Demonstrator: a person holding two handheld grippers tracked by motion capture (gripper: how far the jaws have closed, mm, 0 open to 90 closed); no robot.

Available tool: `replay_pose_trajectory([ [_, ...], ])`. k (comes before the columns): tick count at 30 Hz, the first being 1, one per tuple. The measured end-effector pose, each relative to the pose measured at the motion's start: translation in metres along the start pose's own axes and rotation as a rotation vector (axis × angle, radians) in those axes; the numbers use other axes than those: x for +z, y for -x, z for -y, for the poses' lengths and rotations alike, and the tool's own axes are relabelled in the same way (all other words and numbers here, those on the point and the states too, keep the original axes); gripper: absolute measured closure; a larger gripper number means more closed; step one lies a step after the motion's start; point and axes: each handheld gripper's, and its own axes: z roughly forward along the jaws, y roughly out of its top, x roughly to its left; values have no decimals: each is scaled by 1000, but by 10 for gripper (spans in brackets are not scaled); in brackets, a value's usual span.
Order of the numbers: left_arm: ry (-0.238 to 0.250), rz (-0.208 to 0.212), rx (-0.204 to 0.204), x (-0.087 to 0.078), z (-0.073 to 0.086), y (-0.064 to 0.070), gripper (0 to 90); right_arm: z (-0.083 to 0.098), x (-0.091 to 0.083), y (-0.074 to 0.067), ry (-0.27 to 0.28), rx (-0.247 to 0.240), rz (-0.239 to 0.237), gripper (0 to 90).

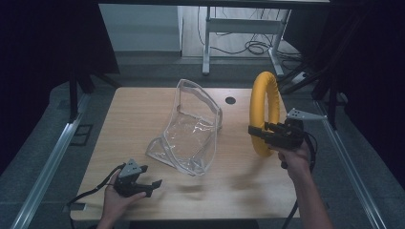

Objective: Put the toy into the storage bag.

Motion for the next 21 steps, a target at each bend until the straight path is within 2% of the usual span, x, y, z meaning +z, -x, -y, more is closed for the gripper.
replay_pose_trajectory([
  [14, 1, 0, -1, 1, 0, 0, 183, -15, 3, -18, 74, -29, -26, 509],
  [21, 2, 0, -3, 0, 0, 0, 183, -24, 7, -29, 113, -43, -57, 509],
])
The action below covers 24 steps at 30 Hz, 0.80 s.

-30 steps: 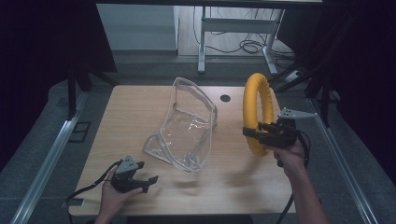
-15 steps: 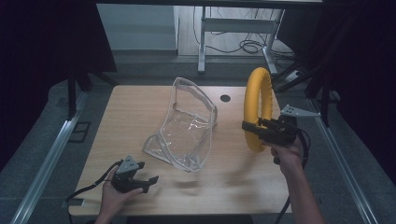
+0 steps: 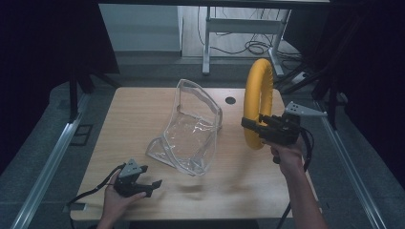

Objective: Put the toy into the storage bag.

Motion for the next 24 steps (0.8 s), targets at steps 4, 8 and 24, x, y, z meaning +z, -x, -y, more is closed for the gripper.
replay_pose_trajectory([
  [4, -7, -1, -1, 0, 0, 0, 183, -6, 3, -6, 22, -7, -15, 508],
  [8, -6, -2, -2, 0, 0, 0, 183, -9, 4, -9, 30, -9, -22, 508],
  [24, -9, -3, -4, 0, 1, 0, 183, -29, 14, -27, 84, -35, -69, 507],
])
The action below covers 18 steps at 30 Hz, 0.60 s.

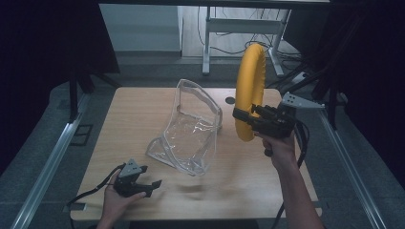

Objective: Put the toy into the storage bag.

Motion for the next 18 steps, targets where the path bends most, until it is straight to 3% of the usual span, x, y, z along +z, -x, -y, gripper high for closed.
replay_pose_trajectory([
  [18, -1, 0, 0, 0, 0, -1, 183, -18, 12, -13, 35, -19, -38, 507],
])
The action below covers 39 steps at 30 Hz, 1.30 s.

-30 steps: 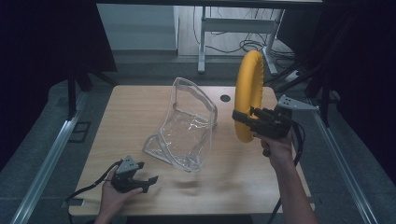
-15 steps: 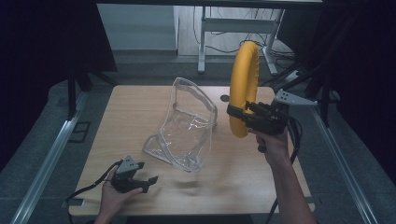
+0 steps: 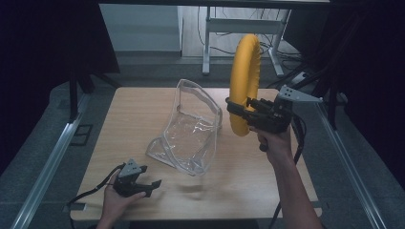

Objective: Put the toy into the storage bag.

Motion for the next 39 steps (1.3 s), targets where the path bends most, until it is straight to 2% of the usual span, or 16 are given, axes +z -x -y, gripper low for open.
replay_pose_trajectory([
  [17, -1, 0, -2, -1, 1, -1, 183, -19, 23, -23, 23, -30, -83, 506],
  [20, -3, -3, 0, -1, 1, -2, 183, -22, 31, -29, 35, -30, -118, 506],
  [39, 2, -5, -6, -3, 1, -2, 183, -18, 65, -46, 13, -22, -209, 505],
])
